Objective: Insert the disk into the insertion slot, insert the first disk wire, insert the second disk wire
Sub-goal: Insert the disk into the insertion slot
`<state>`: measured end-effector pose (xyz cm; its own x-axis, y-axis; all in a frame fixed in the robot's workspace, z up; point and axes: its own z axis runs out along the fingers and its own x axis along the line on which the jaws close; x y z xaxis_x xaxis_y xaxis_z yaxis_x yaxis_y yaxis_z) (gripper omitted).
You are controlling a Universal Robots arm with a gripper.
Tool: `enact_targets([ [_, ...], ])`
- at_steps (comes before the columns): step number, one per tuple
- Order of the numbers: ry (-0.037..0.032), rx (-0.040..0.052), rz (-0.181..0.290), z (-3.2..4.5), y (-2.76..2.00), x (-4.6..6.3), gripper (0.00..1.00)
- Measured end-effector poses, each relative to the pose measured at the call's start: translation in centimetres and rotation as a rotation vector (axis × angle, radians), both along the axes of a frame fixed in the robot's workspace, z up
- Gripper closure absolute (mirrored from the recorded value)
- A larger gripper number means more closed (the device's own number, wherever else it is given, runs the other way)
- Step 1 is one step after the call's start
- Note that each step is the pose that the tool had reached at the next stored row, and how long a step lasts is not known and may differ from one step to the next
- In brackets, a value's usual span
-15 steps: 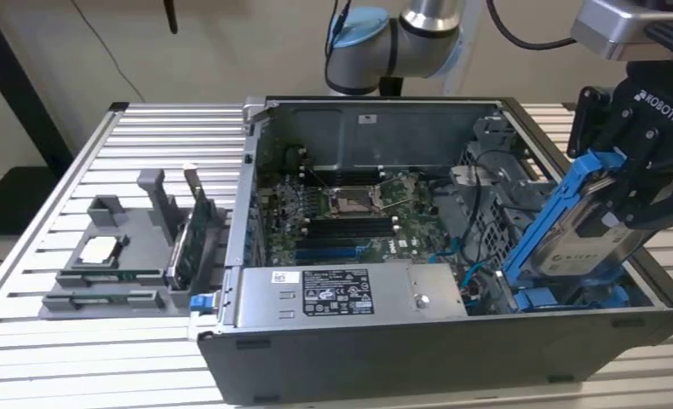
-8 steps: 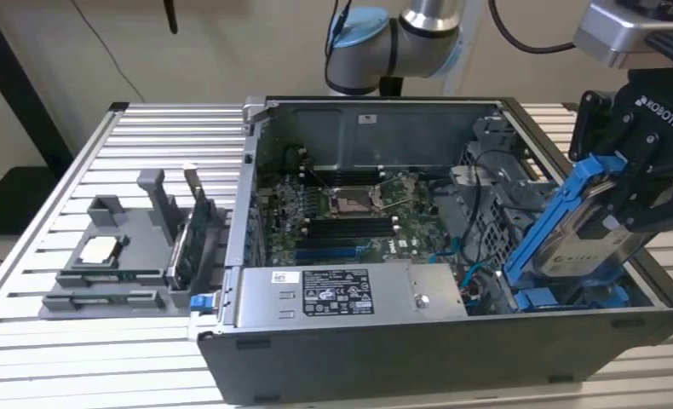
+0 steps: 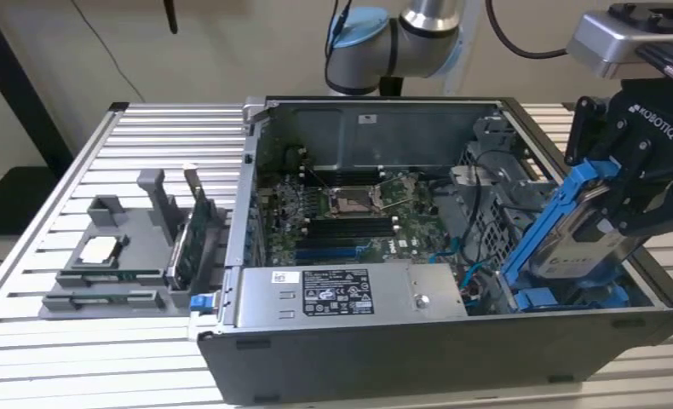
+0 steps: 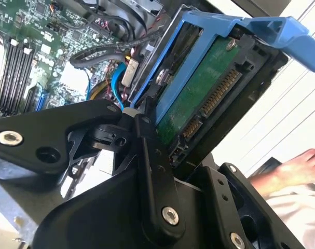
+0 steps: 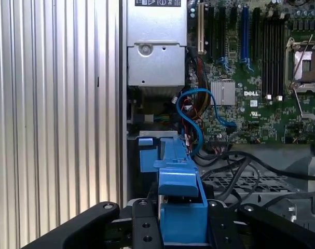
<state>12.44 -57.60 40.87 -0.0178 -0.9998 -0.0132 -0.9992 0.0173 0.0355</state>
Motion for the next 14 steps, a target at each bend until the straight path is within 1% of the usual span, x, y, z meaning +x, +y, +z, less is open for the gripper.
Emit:
enact_targets([
  [4, 0.0, 0.0001, 0.0, -0.46, 0.02, 0.1, 0.67],
  [14, 0.0, 0.0001, 0.0, -2.28, 0.07, 0.1, 0.67],
])
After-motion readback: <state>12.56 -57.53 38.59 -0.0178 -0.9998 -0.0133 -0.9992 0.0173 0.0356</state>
